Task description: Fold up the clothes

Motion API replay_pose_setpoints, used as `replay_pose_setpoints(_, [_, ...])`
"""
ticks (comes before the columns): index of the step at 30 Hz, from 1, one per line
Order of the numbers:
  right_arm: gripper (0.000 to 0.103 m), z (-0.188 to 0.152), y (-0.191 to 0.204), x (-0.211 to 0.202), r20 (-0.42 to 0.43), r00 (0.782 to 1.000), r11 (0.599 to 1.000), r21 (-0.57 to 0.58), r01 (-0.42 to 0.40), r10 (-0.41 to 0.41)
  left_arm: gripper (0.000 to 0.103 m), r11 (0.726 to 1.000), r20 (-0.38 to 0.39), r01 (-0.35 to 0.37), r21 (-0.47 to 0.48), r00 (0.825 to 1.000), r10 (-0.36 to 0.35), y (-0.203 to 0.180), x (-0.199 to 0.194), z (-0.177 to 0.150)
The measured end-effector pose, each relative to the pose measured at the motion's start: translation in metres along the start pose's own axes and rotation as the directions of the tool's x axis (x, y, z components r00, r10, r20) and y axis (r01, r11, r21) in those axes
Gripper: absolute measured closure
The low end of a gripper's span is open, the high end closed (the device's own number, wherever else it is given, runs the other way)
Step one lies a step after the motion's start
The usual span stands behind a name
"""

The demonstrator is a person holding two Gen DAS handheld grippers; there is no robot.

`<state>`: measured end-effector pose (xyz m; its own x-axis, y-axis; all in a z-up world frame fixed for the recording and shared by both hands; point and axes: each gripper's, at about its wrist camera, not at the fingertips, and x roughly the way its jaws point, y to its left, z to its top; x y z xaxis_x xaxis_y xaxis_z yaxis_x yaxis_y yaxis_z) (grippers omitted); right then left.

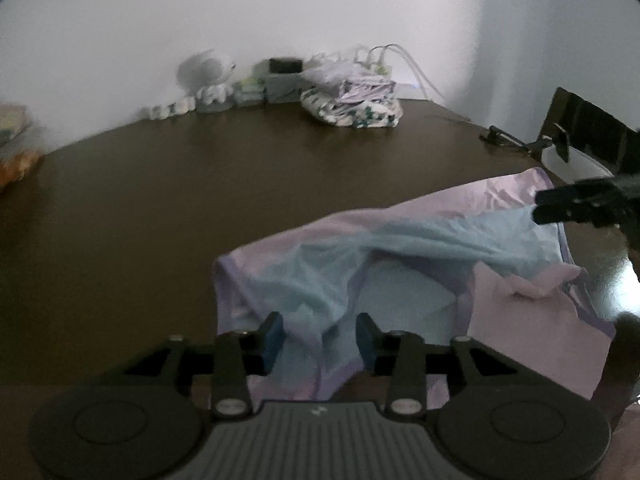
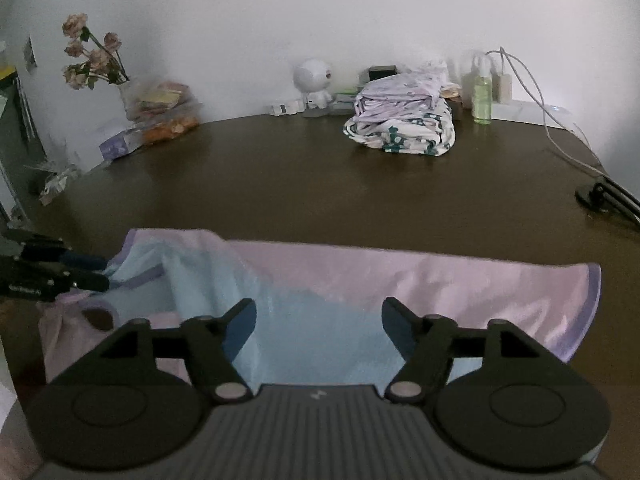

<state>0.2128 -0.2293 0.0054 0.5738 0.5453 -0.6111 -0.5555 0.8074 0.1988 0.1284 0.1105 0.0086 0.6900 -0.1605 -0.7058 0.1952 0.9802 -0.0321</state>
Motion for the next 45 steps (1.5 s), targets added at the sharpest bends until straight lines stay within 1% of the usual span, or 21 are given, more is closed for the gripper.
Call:
replay_pose_setpoints(6, [0.031,-0.021,-0.005,-0.009,0.018,1.000,0.994,0.110,0.012,-0.014,0.063,0.997,-0.041,-0.013,-0.077,0.999,0.009,0.005,0.006,-0.003])
replay_pose_setpoints(9, [0.030,-0.030,-0.003,-0.013,0.018,1.000,0.993,0.122,0.008,-0.010,0.069,0.996,-0.038,-0.016,-0.086,0.999,0.013,0.006,0.009,-0.003])
replay_pose_setpoints(10, [0.030,-0.033,-0.003,-0.013,0.017,1.000,0.992,0.125,0.008,-0.010,0.084,0.995,-0.038,-0.005,-0.097,0.999,0.001,0.007,0.010,-0.003])
replay_pose_setpoints(12, [0.029,-0.036,-0.003,-0.012,0.016,1.000,0.991,0.136,0.008,-0.010,0.100,0.990,-0.043,0.044,-0.136,0.998,-0.051,0.016,0.006,-0.003])
replay_pose_setpoints(16, [0.029,-0.037,-0.006,-0.010,0.025,1.000,0.987,0.161,0.008,-0.012,0.101,0.966,-0.046,0.142,-0.214,0.987,-0.155,0.032,-0.003,-0.005])
replay_pose_setpoints(19, [0.028,-0.037,-0.008,-0.007,0.017,1.000,0.984,0.175,0.020,-0.023,0.101,0.938,-0.045,0.220,-0.267,0.970,-0.240,0.047,-0.013,-0.010])
replay_pose_setpoints(21, [0.028,-0.037,-0.009,-0.006,0.018,0.999,0.984,0.179,0.023,-0.027,0.101,0.923,-0.058,0.250,-0.292,0.959,-0.278,0.057,-0.022,-0.018])
replay_pose_setpoints(24, [0.027,-0.037,-0.007,-0.005,0.015,0.999,0.984,0.174,0.032,-0.035,0.101,0.932,-0.094,0.194,-0.306,0.968,-0.232,0.072,-0.029,-0.027])
replay_pose_setpoints(26, [0.025,-0.037,-0.005,-0.004,0.017,0.999,0.985,0.169,0.036,-0.040,0.101,0.927,-0.102,0.161,-0.338,0.973,-0.206,0.082,-0.028,-0.031])
replay_pose_setpoints(27, [0.024,-0.038,-0.005,-0.004,0.018,0.999,0.985,0.168,0.037,-0.041,0.098,0.923,-0.099,0.153,-0.353,0.975,-0.200,0.086,-0.028,-0.031])
replay_pose_setpoints(28, [0.024,-0.038,-0.004,-0.003,0.018,0.999,0.985,0.167,0.039,-0.042,0.093,0.922,-0.091,0.148,-0.358,0.977,-0.193,0.087,-0.029,-0.029])
replay_pose_setpoints(29, [0.024,-0.038,-0.004,-0.004,0.018,0.999,0.985,0.166,0.041,-0.045,0.086,0.925,-0.076,0.144,-0.352,0.980,-0.181,0.085,-0.031,-0.026])
replay_pose_setpoints(30, [0.024,-0.038,-0.003,-0.004,0.016,0.999,0.985,0.166,0.043,-0.046,0.067,0.928,-0.059,0.140,-0.344,0.984,-0.170,0.083,-0.034,-0.022])
replay_pose_setpoints(31, [0.023,-0.037,-0.003,-0.004,0.017,0.999,0.984,0.170,0.043,-0.047,0.056,0.941,-0.033,0.128,-0.314,0.989,-0.145,0.076,-0.038,-0.016])
replay_pose_setpoints(32, [0.023,-0.036,-0.003,-0.005,0.019,0.999,0.984,0.172,0.043,-0.047,0.055,0.953,-0.004,0.114,-0.282,0.993,-0.120,0.068,-0.043,-0.010])
replay_pose_setpoints(35, [0.023,-0.033,-0.002,-0.010,0.046,0.998,0.986,0.160,0.036,-0.044,0.057,0.981,0.039,0.135,-0.143,0.991,-0.131,0.029,-0.046,0.007])
replay_pose_setpoints(37, [0.023,-0.031,-0.001,-0.011,0.055,0.997,0.987,0.153,0.037,-0.046,0.061,0.985,0.010,0.163,-0.051,0.987,-0.163,0.000,-0.034,0.014])
replay_pose_setpoints(39, [0.023,-0.030,-0.002,-0.010,0.052,0.997,0.987,0.153,0.042,-0.050,0.068,0.980,-0.028,0.200,0.019,0.980,-0.199,-0.026,-0.019,0.019])
replay_pose_setpoints(40, [0.023,-0.030,-0.003,-0.009,0.046,0.998,0.986,0.158,0.043,-0.051,0.072,0.975,-0.053,0.220,0.032,0.975,-0.218,-0.037,-0.009,0.020])
replay_pose_setpoints(43, [0.023,-0.032,-0.006,-0.005,0.030,0.998,0.985,0.168,0.043,-0.048,0.082,0.970,-0.107,0.240,0.026,0.966,-0.236,-0.052,0.016,0.022])
replay_pose_setpoints(45, [0.023,-0.035,-0.007,-0.005,0.025,0.999,0.985,0.169,0.036,-0.041,0.082,0.964,-0.128,0.266,-0.005,0.956,-0.265,-0.052,0.025,0.021])
